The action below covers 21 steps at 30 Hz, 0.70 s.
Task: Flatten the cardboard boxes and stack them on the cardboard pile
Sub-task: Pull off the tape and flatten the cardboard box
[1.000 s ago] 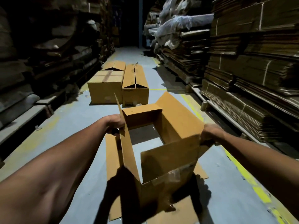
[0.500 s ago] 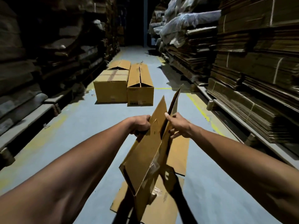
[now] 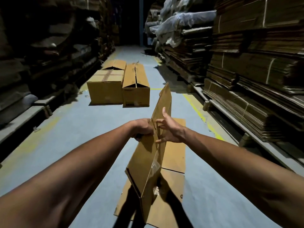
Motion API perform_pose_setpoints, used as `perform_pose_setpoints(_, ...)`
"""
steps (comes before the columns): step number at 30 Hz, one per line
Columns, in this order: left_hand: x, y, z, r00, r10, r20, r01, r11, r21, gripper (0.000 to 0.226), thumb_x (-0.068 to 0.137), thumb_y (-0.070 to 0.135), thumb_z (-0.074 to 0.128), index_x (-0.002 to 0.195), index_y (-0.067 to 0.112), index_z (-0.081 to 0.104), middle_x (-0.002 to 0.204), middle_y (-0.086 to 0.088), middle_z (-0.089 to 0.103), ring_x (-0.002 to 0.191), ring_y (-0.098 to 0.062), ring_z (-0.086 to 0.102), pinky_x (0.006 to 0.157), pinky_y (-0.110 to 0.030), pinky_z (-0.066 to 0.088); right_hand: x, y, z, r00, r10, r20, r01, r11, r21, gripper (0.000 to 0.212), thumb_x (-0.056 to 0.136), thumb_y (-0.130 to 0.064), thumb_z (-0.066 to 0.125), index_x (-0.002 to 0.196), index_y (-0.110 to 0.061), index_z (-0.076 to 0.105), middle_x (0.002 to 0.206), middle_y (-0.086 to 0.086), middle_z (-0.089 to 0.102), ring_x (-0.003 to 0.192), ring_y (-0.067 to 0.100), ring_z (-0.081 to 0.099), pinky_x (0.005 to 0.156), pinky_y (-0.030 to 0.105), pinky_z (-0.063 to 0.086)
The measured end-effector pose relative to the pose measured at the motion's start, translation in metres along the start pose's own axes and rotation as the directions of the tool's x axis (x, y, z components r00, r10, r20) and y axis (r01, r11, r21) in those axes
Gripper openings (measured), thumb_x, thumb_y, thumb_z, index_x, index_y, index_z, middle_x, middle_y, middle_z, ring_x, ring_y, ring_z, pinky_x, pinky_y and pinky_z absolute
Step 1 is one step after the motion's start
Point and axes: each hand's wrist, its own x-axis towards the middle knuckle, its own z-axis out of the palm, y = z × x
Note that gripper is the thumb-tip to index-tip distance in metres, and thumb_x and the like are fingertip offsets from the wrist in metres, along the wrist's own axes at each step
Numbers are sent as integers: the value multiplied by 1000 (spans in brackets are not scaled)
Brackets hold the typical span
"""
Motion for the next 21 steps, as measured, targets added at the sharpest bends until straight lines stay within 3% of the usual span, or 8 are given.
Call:
perform_pose_setpoints(2, 2, -2, 2, 996, 8, -90, -12, 999, -45, 30, 99, 24, 63, 127, 18, 58, 116, -14, 66, 101, -31, 67, 77, -43, 60, -2, 3, -1, 1000, -13, -23, 13, 1000, 0, 102, 90, -88, 26, 157, -12, 40, 168, 11, 26, 152, 34, 30, 103, 64, 50)
perform_pose_setpoints(5, 2, -2, -8, 984, 42, -171, -64, 990, -125, 31, 95, 20, 61, 126, 17, 62, 112, -13, 70, 100, -34, 71, 92, -51, 61, 2, 11, -3, 996, -5, -86, -2, 997, -79, 92, 96, -81, 17, 141, -10, 53, 144, 15, 55, 128, 33, 57, 104, 56, 51)
perform_pose_setpoints(8, 2, 3, -28, 972, 82, -219, -120, 979, -165, 30, 94, 10, 64, 124, 14, 64, 101, -12, 73, 86, -27, 73, 69, -32, 64, 11, 19, -7, 972, -25, -235, -26, 977, -210, 85, 98, -78, 12, 120, -12, 61, 128, 16, 62, 108, 32, 63, 103, 53, 52)
perform_pose_setpoints(10, 1, 8, -41, 960, 96, -263, -148, 972, -185, 30, 96, 7, 64, 125, 12, 65, 92, -8, 73, 72, -20, 70, 51, -23, 55, 15, 24, -13, 932, -10, -363, -92, 961, -261, 90, 98, -79, 13, 136, -12, 58, 137, 17, 60, 110, 37, 64, 96, 51, 57)
perform_pose_setpoints(13, -4, 14, -55, 938, 92, -333, -165, 966, -198, 23, 99, 10, 64, 120, 18, 63, 86, -4, 68, 69, -18, 63, 43, -21, 51, 7, 29, -18, 903, 106, -416, -225, 942, -249, 86, 100, -74, 16, 160, -15, 33, 159, 20, 41, 130, 45, 54, 94, 58, 57)
perform_pose_setpoints(17, 0, 11, -74, 924, 109, -366, -207, 949, -239, 41, 101, 15, 65, 140, 24, 58, 100, -3, 68, 89, -21, 65, 65, -31, 49, -15, 39, -18, 876, 301, -377, -402, 887, -227, 87, 100, -75, 17, 165, -17, 20, 168, 22, 21, 143, 55, 37, 90, 69, 54)
perform_pose_setpoints(19, 1, 10, -81, 915, 120, -385, -241, 928, -285, 44, 99, 16, 67, 142, 23, 59, 107, -7, 71, 97, -26, 68, 74, -36, 53, -19, 47, -25, 864, 371, -342, -458, 861, -222, 88, 100, -74, 31, 166, -17, 16, 170, 20, 18, 148, 54, 29, 105, 73, 42)
perform_pose_setpoints(21, 2, 10, -88, 902, 130, -412, -279, 903, -326, 43, 99, 14, 67, 141, 22, 60, 106, -7, 73, 93, -23, 70, 72, -34, 54, -18, 55, -30, 827, 485, -283, -541, 824, -170, 98, 96, -76, 39, 166, -17, 8, 165, 22, 32, 145, 49, 38, 119, 71, 24)
